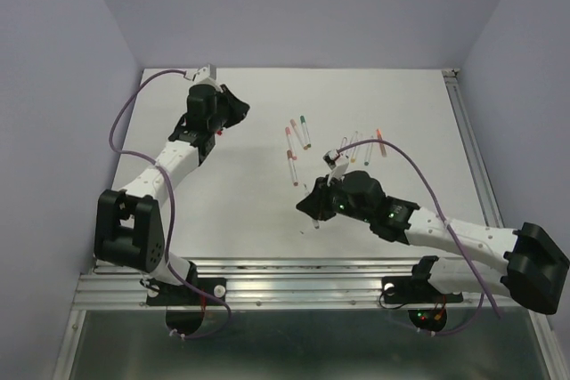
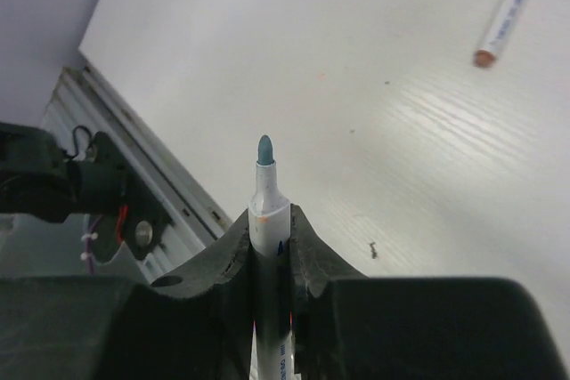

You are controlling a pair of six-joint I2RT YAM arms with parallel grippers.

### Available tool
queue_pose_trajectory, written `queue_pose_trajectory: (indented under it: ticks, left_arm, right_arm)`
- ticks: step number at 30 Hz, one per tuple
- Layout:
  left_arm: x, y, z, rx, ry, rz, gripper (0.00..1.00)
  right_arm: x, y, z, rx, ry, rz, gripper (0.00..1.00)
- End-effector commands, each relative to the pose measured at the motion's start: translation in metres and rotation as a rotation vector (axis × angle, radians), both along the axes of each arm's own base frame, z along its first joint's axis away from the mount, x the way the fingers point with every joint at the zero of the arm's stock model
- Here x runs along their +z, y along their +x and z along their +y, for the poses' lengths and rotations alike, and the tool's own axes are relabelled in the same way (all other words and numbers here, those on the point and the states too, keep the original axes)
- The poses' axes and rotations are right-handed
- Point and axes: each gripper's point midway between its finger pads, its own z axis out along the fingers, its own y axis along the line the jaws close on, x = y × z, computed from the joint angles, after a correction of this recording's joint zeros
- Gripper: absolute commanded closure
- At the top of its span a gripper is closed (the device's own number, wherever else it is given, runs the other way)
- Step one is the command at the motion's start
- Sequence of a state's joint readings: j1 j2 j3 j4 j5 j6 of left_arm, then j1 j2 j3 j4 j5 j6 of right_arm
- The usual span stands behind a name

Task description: Open the pen caps

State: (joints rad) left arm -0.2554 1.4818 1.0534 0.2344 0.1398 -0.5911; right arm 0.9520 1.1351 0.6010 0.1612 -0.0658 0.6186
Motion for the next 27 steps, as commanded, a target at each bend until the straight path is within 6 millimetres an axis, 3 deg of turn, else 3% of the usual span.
queue_pose_trajectory:
  ticks: [1,3,4,10,11,12,15,18,21,22,27]
  left_arm:
    - [-0.007,0.005,0.031,0.103,0.147,0.053,1.00]
    - [-0.019,0.011,0.048,0.167,0.228,0.102,1.00]
    - [-0.044,0.012,0.065,0.232,0.293,0.184,1.00]
    - [-0.092,0.037,0.095,0.332,0.445,0.350,1.00]
    - [-0.090,0.044,0.096,0.342,0.448,0.349,1.00]
    - [-0.105,0.047,0.098,0.342,0.464,0.384,1.00]
    - [-0.124,0.052,0.103,0.347,0.489,0.433,0.99]
    - [-0.133,0.055,0.102,0.327,0.500,0.454,0.96]
    - [-0.147,0.053,0.102,0.318,0.513,0.489,0.89]
    - [-0.150,0.051,0.103,0.317,0.518,0.499,0.82]
    - [-0.155,0.049,0.099,0.293,0.514,0.516,0.71]
  right_arm:
    - [-0.012,0.039,-0.036,-0.266,-0.166,-0.006,0.99]
    - [-0.020,0.044,-0.047,-0.310,-0.228,0.009,0.99]
    - [-0.021,0.050,-0.052,-0.342,-0.234,0.017,0.99]
    - [-0.032,0.060,-0.070,-0.419,-0.247,0.057,0.99]
    - [-0.037,0.060,-0.073,-0.428,-0.262,0.072,0.99]
    - [-0.038,0.060,-0.074,-0.434,-0.263,0.078,0.99]
    - [-0.042,0.062,-0.082,-0.464,-0.279,0.081,0.99]
    - [-0.045,0.065,-0.086,-0.481,-0.286,0.087,0.99]
    - [-0.050,0.065,-0.087,-0.479,-0.301,0.098,0.99]
    - [-0.053,0.065,-0.087,-0.478,-0.309,0.102,0.99]
    - [-0.059,0.068,-0.091,-0.494,-0.326,0.117,0.98]
